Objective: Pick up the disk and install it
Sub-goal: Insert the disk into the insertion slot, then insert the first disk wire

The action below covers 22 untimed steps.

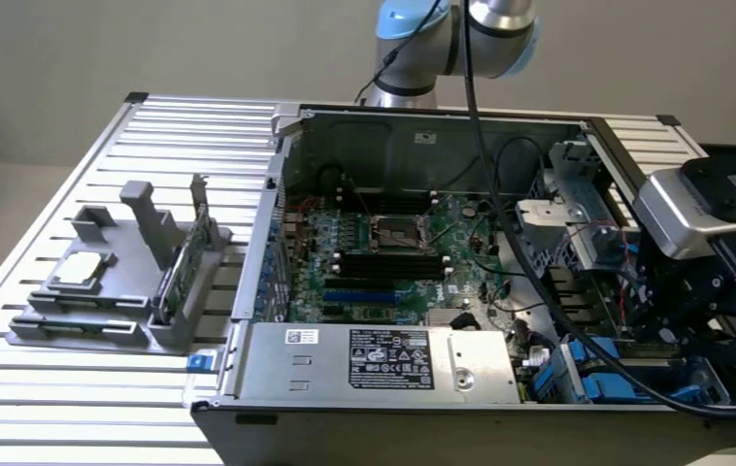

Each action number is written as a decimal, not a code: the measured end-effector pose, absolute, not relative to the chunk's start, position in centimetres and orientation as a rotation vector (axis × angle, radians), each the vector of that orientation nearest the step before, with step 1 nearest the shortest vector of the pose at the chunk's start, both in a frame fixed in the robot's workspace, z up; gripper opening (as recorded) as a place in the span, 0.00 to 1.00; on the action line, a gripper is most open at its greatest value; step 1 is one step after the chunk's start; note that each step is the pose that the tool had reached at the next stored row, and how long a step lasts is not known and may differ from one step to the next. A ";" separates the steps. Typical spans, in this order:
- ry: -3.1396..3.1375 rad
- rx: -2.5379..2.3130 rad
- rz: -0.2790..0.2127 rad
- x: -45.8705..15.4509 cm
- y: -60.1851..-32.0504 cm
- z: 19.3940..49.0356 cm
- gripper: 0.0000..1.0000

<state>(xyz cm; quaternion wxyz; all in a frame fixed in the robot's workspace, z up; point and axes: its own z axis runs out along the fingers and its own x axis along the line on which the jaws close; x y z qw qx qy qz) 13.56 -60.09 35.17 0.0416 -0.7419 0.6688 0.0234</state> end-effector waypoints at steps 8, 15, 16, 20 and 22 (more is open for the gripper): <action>2.047 -2.271 0.072 13.6 -60.1 35.2 0.22; 2.047 -2.271 0.072 13.6 -60.1 35.2 0.22; 2.047 -2.271 0.072 13.6 -60.1 35.2 0.22; 2.047 -2.271 0.072 13.6 -60.1 35.2 0.22; 2.047 -2.271 0.072 13.6 -60.1 35.2 0.22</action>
